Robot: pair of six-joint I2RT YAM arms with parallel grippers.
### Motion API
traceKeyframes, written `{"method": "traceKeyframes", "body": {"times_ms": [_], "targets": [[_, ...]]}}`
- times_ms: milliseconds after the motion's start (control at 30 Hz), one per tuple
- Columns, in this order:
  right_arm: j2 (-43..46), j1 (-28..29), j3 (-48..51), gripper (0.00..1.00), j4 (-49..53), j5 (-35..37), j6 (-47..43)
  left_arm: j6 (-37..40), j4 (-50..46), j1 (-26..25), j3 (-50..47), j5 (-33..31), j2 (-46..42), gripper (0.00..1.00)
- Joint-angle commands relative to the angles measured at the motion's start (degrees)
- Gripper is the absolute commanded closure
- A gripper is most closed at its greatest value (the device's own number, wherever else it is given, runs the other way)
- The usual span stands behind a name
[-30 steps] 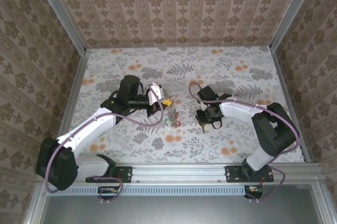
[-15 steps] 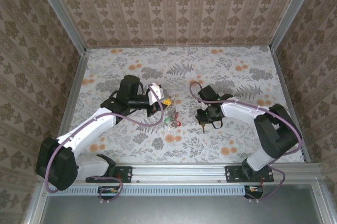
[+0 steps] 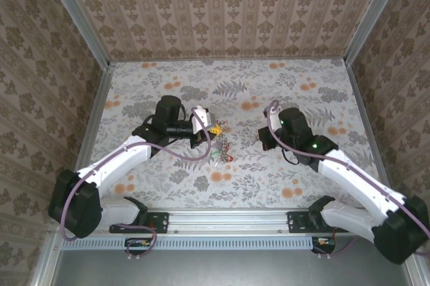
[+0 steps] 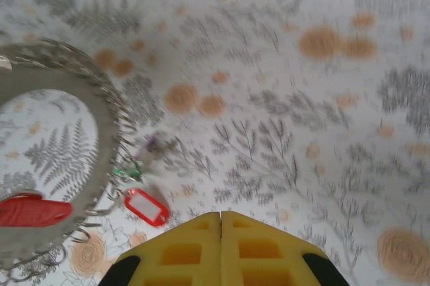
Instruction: Put the keys on the keyring
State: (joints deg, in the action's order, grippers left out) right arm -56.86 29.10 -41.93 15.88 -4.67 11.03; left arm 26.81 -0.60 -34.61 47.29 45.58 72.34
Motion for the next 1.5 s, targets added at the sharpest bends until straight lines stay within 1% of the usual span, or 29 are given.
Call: {"method": "traceKeyframes", "body": {"times_ms": [0, 100, 233, 467, 667, 767, 933, 1233, 1467], "targets": [[5.07, -0.24, 3.20, 1.00, -8.42, -3.75, -9.07, 0.78, 2.99, -0.96, 0.17, 3.33, 0.32, 1.00], [7.93, -0.19, 4.71, 1.00, -12.18, -9.76, -16.06, 0.74, 4.53, -1.59, 0.17, 4.49, 0.89, 1.00], [7.74, -0.01, 3.34, 1.00, -11.71, -16.84, -23.50, 0.97, 5.16, -2.64, 0.78, 5.58, 2.27, 1.00], [2.65, 1.81, -1.64, 1.00, -8.31, -22.11, -30.13, -0.41, 7.78, -3.62, 0.31, 5.17, 3.60, 1.00], [-1.85, 3.98, -3.41, 1.00, -9.16, -22.88, -30.37, -1.21, 8.34, -3.71, 0.37, 4.60, 4.21, 1.00], [-3.11, 4.53, -4.06, 1.00, -10.03, -24.54, -29.31, -1.34, 8.27, -3.69, 0.22, 3.35, 4.17, 1.00], [-4.34, 5.04, -4.38, 1.00, -11.20, -26.53, -28.69, -0.97, 7.93, -3.71, 0.31, 2.99, 4.38, 1.00], [-6.38, 5.35, -4.89, 1.00, -14.12, -27.67, -27.55, -1.21, 7.28, -3.71, 0.60, 2.66, 4.33, 1.00], [-7.29, 5.61, -4.92, 1.00, -15.20, -24.63, -27.62, -1.15, 7.15, -3.80, 0.82, 3.06, 4.22, 1.00]]}}
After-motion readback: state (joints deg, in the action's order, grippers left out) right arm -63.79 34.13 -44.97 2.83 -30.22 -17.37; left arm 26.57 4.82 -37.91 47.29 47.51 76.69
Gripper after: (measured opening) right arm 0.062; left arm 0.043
